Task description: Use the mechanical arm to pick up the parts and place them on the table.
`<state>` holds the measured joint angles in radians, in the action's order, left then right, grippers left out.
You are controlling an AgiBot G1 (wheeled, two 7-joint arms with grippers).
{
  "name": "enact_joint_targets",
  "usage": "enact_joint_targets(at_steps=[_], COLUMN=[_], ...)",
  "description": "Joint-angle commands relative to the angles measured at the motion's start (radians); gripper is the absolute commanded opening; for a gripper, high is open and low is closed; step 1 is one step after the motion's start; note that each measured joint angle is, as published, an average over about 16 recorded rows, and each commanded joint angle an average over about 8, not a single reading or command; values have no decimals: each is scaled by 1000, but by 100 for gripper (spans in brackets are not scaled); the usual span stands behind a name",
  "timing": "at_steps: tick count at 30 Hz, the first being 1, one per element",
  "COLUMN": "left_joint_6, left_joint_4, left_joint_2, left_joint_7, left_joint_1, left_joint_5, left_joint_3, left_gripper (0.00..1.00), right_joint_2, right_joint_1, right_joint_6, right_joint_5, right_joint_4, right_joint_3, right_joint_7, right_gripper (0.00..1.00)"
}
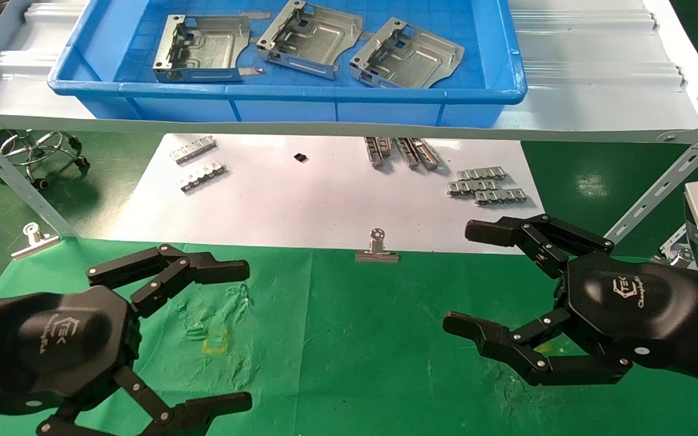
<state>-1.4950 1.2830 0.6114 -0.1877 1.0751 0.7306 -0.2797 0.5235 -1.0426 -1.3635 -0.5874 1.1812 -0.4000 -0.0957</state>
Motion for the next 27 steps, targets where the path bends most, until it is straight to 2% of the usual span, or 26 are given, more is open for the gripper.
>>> enact_joint_targets(at_steps=[1,27], left_joint_6=[0,0], left_joint_4=[0,0], left_joint_2=[0,0], left_joint_7=[0,0], left_joint_1=[0,0], left_joint_5=[0,0], left_joint_3=[0,0], left_gripper=[100,100], right_joint_2=[0,0], right_joint_1=[0,0], right_joint_6=[0,0], right_joint_5=[0,0], right_joint_4=[0,0], right_joint_3=[0,0], right_joint_7=[0,0], right_gripper=[100,100])
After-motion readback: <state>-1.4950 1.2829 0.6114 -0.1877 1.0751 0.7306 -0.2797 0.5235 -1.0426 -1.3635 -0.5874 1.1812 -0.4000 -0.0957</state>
